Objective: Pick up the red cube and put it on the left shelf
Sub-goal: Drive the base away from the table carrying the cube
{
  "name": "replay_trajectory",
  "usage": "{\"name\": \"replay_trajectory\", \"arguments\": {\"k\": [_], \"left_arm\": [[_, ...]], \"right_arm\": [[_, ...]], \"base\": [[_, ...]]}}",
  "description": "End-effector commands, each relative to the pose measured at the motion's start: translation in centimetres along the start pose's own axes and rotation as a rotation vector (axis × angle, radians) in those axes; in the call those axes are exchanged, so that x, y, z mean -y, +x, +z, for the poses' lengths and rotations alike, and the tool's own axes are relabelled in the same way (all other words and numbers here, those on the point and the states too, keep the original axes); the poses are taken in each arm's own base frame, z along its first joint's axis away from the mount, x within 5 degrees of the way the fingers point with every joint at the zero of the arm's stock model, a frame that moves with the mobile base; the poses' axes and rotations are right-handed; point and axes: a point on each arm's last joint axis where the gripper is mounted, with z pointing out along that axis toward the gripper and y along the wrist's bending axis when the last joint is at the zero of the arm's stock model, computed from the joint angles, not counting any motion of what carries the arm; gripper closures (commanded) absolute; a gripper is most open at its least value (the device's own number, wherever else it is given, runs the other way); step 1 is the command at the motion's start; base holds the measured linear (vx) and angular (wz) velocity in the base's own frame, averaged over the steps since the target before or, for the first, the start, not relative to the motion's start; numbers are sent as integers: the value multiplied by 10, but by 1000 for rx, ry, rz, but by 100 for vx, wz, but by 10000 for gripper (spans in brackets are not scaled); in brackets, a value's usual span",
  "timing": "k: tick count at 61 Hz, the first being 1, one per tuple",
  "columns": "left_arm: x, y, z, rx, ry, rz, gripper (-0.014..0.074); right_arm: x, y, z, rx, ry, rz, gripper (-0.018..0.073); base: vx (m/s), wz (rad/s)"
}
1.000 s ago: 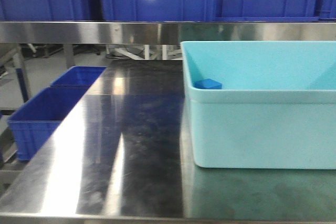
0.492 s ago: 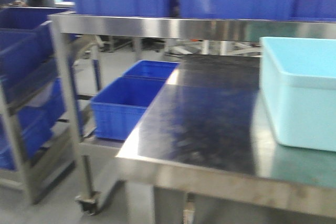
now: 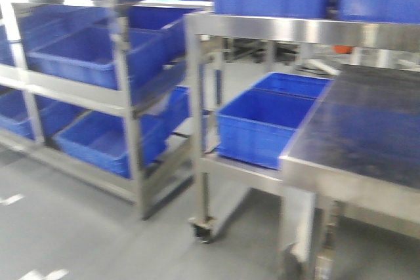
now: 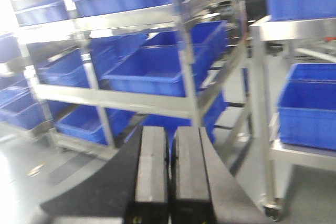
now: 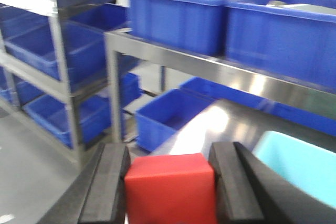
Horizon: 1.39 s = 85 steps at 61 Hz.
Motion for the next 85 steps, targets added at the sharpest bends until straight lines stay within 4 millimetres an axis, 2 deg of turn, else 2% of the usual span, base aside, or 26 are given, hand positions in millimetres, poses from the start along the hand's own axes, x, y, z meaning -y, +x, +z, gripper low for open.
{"name": "replay_trajectory", "arguments": {"k": [1, 85], "left_arm": [[0, 0, 1, 60, -4, -5, 491], [0, 0, 1, 60, -4, -5, 491]], "right_arm": [[-1, -17, -2, 110, -7, -15, 501], [-1, -17, -2, 110, -7, -15, 501]], "base": [[-13, 74], [-16, 67]]}}
